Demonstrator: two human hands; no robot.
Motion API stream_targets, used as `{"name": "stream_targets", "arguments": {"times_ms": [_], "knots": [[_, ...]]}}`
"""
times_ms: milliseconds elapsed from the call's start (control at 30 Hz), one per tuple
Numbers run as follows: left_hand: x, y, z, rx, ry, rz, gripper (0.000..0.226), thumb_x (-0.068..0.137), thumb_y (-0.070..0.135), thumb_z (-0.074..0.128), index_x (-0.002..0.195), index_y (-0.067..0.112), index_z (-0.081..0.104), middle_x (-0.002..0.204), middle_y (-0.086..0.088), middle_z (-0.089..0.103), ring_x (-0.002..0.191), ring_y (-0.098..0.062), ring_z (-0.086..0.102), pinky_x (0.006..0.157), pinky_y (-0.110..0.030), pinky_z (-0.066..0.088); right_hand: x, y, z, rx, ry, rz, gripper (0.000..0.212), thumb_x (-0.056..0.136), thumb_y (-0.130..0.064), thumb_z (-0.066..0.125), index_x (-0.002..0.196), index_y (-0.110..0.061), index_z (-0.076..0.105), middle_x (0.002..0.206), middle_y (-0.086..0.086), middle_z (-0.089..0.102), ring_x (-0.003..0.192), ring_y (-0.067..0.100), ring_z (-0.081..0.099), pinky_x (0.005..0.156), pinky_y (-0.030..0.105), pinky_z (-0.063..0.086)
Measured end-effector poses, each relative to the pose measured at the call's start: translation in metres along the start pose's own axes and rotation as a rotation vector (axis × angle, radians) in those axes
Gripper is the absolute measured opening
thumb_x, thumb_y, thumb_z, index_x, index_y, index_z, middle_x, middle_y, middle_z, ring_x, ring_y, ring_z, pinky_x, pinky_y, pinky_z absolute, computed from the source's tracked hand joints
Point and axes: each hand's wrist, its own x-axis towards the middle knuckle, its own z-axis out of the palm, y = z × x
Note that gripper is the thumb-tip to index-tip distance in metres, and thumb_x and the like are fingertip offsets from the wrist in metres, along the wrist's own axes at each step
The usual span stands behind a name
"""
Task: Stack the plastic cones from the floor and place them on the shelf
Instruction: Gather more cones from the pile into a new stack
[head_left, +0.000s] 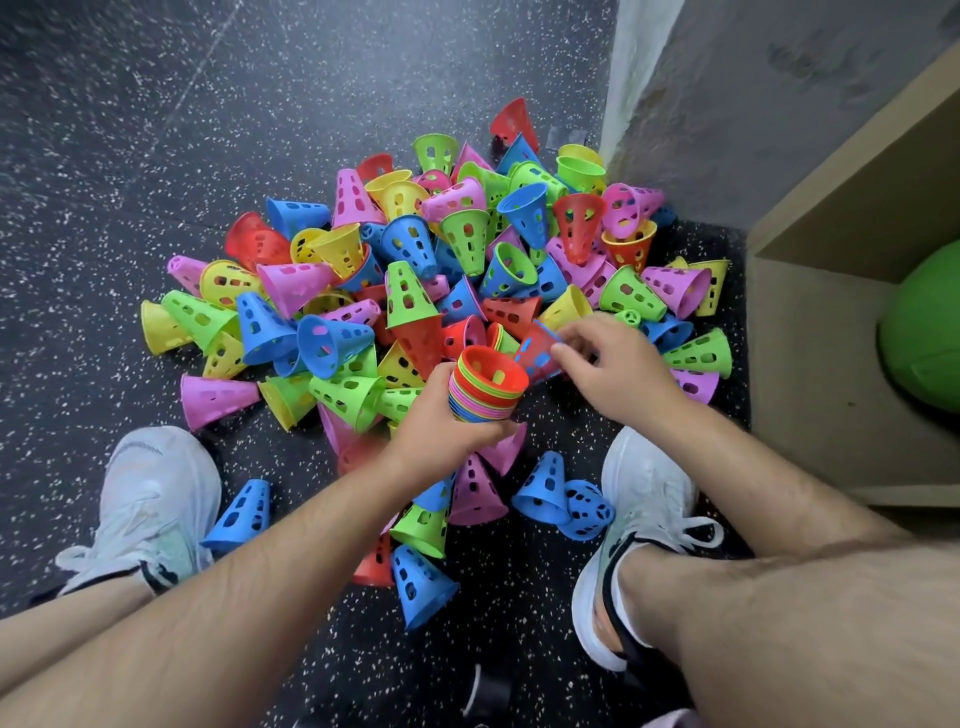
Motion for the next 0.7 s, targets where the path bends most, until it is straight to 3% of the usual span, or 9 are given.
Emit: {"name": "stream_targets", "arguments": {"times_ms": [133,267,367,500,600,700], "knots": [[0.0,0.0,-0.001,0.016,0.007,-0.01,0.065,0.074,0.017,0.092,0.122,0.02,0.049,0.108,-0.006,0.066,0.083,-0.009,0.067,0.067,-0.019,0.053,0.005,-0.011,-0.014,0.022,0.253,-0.199,0.014,0.096,-0.022,0.065,0.106,-0.014,0.071,0.095,-0.003,0.06,0.09,0.015,0.058,0.08,0.032,0.048],[0.001,-0.001,-0.003,0.023,0.029,0.006,0.067,0.07,0.022,0.094,0.12,0.023,0.049,0.108,-0.008,0.067,0.089,-0.018,0.07,0.077,-0.035,0.06,0.009,-0.021,-0.012,0.017,0.348,-0.425,0.017,0.096,-0.019,0.068,0.108,-0.01,0.074,0.098,0.005,0.062,0.089,0.022,0.062,0.078,0.037,0.052],[0.003,0.0,-0.004,0.016,0.048,0.011,0.067,0.071,0.018,0.093,0.122,0.019,0.049,0.108,-0.01,0.068,0.086,-0.013,0.069,0.074,-0.029,0.059,0.013,-0.027,-0.005,0.092,0.238,-0.49,0.018,0.095,-0.018,0.069,0.109,-0.009,0.075,0.098,0.006,0.062,0.089,0.023,0.062,0.077,0.039,0.053],[0.007,0.01,-0.002,-0.035,0.077,-0.002,0.063,0.077,0.006,0.088,0.125,0.014,0.047,0.104,-0.008,0.067,0.078,-0.001,0.068,0.067,-0.017,0.054,0.015,-0.033,0.002,0.131,-0.007,-0.544,0.017,0.096,-0.015,0.066,0.11,-0.007,0.073,0.099,0.004,0.064,0.094,0.016,0.062,0.082,0.027,0.052],[0.011,0.014,-0.005,-0.03,0.118,-0.014,0.058,0.077,0.002,0.087,0.12,0.008,0.049,0.097,-0.003,0.064,0.067,0.009,0.063,0.061,-0.01,0.049,0.025,-0.031,0.003,0.226,-0.084,-0.339,0.021,0.097,-0.014,0.06,0.115,-0.012,0.069,0.105,-0.003,0.065,0.095,0.008,0.062,0.083,0.021,0.05],[0.017,0.014,-0.008,-0.011,0.151,-0.021,0.056,0.075,0.005,0.089,0.117,0.007,0.053,0.096,-0.001,0.065,0.072,0.005,0.062,0.063,-0.008,0.048,0.044,-0.018,0.009,0.117,-0.084,-0.224,0.023,0.097,-0.013,0.058,0.119,-0.014,0.067,0.112,-0.003,0.066,0.1,0.006,0.059,0.084,0.021,0.048]]}}
